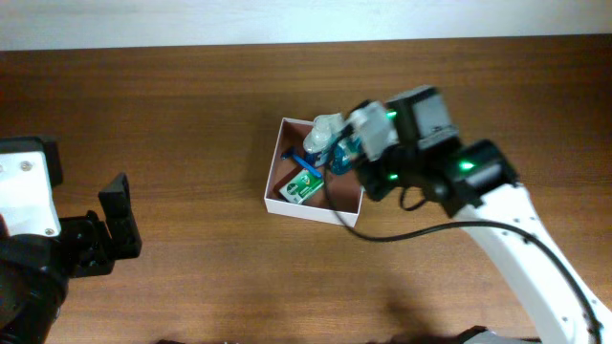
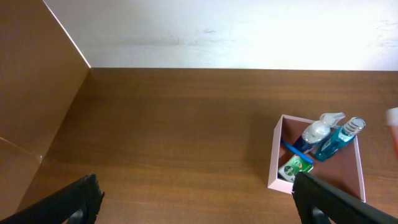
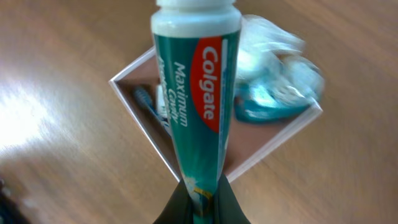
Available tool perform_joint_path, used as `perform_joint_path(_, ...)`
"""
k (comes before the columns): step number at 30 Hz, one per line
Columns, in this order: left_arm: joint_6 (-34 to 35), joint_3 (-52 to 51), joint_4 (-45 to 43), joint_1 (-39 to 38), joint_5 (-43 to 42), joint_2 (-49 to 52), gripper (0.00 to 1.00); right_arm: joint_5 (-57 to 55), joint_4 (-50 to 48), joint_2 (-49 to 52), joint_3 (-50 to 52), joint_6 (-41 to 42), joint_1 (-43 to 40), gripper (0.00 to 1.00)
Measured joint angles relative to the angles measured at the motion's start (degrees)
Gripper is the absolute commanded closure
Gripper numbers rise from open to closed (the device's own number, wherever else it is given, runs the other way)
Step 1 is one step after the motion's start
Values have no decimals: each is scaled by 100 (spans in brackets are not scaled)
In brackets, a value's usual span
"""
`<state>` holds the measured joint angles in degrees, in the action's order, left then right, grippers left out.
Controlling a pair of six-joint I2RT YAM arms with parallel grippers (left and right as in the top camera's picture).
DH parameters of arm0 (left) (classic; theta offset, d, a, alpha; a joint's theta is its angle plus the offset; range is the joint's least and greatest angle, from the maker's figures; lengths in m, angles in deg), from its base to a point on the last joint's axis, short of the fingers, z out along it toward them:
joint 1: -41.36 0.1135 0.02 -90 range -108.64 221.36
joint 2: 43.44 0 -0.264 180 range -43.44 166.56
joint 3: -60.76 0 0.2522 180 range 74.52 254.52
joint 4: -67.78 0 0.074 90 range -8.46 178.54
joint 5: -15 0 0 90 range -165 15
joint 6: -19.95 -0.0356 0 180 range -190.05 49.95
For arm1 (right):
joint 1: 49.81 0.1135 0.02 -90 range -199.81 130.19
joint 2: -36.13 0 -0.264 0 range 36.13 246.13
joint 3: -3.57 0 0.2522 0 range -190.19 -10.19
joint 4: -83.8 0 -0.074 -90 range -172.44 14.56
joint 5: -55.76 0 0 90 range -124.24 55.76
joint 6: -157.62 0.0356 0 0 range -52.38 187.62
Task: Pack container
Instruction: 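Lower the toothpaste tube into the box and release it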
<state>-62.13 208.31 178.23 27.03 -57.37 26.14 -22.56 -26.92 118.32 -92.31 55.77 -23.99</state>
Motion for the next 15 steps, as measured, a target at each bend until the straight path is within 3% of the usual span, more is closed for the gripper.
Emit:
perform_joint_path(8,0,0,-2,0,0,0,1,-160,-463,1307,66,-1598,518,96)
perform_joint_path(9,0,0,0,0,0,0,1,-221,-503,1484,72,-1722,525,89)
perform_joint_path(11,0,0,0,0,0,0,1,-413,-573,1808,94,-1904,525,58)
perform_joint_path(15,0,0,0,0,0,0,1,-605,-599,2031,129,-2044,527,44)
